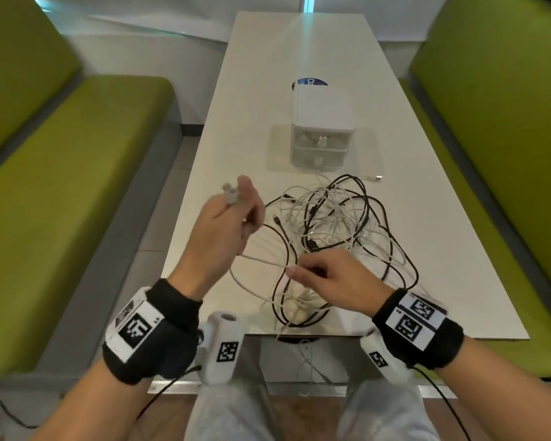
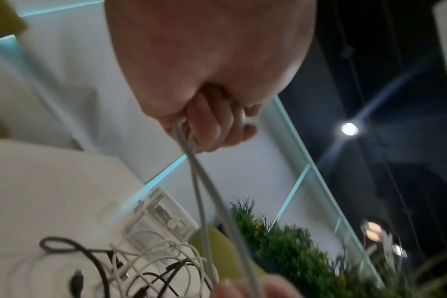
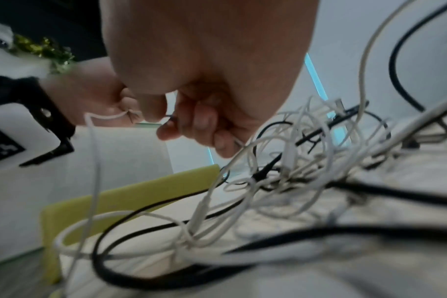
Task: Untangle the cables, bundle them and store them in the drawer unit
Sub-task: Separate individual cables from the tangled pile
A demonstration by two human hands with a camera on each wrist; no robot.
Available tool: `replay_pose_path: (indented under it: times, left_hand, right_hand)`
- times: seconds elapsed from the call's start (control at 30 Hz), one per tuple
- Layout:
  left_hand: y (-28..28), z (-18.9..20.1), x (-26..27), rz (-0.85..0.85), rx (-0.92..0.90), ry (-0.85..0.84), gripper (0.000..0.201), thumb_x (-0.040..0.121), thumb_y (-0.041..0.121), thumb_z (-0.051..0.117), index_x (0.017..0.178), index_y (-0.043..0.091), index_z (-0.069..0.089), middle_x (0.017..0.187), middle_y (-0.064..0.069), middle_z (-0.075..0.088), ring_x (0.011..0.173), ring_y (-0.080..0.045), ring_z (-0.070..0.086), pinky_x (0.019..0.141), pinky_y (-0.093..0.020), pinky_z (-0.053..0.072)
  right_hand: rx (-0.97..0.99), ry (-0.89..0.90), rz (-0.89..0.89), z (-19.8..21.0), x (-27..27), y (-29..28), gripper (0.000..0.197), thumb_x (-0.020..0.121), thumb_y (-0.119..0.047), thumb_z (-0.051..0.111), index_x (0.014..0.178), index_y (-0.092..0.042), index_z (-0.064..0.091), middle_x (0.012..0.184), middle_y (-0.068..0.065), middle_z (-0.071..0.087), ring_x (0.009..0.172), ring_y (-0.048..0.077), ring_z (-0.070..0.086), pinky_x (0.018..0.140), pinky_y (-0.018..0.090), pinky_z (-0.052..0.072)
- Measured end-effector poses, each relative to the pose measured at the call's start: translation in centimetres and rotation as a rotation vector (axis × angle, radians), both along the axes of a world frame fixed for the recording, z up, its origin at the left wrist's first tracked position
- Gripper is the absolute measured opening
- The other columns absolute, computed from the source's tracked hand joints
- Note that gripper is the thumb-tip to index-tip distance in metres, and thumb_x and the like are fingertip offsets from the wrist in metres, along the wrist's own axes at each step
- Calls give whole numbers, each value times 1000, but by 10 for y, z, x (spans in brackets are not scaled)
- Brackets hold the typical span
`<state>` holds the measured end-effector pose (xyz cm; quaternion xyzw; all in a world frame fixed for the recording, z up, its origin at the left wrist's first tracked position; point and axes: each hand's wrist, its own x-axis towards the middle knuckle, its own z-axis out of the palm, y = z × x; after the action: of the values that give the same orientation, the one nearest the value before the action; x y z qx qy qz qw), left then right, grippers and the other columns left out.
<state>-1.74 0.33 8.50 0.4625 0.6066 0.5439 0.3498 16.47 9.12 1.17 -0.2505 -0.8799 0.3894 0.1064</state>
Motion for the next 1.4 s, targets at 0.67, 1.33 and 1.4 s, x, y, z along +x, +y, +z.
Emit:
replay_pose_path:
  times: [0.67, 1.33, 1.4]
  left_hand:
    - [-1, 10, 23, 102, 166, 73, 54, 101, 43, 39, 52, 20, 45, 53, 4, 36, 49, -10, 30, 49, -20, 26]
    - [10, -34, 46, -167, 129, 616, 48, 88, 0, 37, 118, 33, 54, 105, 13, 41, 85, -4, 56, 71, -21, 49]
    - [9, -34, 52, -212, 120, 702, 37, 82, 15, 25, 107, 35, 45, 102, 14, 40, 79, -13, 56, 64, -32, 49]
  right_hand:
    - [165, -102, -41, 10, 1, 36, 45, 100, -47, 35, 65, -22, 48, 62, -2, 56, 56, 9, 50, 60, 27, 41]
    - [80, 140, -97, 16, -5, 18, 40, 102, -41, 33, 76, -25, 58, 57, 2, 56, 51, 17, 51, 52, 29, 38]
    - [123, 135, -86, 15, 1, 20, 30, 104, -28, 38, 79, -30, 54, 57, 7, 58, 50, 20, 52, 51, 30, 40]
